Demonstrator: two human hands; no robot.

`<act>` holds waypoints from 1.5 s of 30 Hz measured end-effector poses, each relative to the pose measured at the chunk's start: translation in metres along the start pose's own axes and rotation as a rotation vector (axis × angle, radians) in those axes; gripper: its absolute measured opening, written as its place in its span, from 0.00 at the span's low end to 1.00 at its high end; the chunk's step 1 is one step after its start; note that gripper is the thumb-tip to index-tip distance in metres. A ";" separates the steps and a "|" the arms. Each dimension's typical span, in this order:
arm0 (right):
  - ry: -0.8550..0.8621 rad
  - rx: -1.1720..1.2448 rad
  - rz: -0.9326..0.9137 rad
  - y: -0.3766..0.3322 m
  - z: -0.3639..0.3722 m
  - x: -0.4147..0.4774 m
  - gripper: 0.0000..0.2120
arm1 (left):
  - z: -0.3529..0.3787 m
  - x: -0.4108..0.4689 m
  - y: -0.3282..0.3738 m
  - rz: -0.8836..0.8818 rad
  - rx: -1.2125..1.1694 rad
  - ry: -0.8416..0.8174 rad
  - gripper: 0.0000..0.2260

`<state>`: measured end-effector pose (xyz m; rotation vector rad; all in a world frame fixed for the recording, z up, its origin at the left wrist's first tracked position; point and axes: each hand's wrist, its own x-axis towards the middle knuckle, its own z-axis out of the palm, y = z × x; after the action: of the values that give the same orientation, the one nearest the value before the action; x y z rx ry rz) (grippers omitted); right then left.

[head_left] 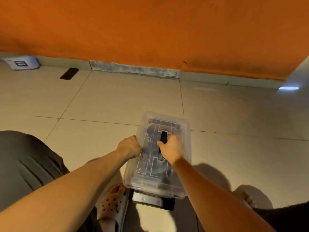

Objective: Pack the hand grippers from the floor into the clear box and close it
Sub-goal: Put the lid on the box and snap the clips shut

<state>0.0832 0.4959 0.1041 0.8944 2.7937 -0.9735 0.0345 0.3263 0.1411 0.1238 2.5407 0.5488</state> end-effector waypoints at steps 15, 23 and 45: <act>-0.046 -0.272 -0.377 0.019 -0.065 0.112 0.23 | -0.007 0.007 -0.024 -0.125 -0.423 -0.116 0.27; -0.020 -0.393 -0.227 0.056 -0.078 0.117 0.08 | -0.015 0.033 0.000 0.094 -0.124 0.004 0.25; -0.417 0.322 0.287 0.132 -0.098 0.085 0.50 | 0.018 -0.034 -0.036 -0.491 -0.683 -0.120 0.31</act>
<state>0.0972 0.6798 0.0898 0.9556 2.1347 -1.3906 0.0737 0.2933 0.1288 -0.6664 2.0245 1.1103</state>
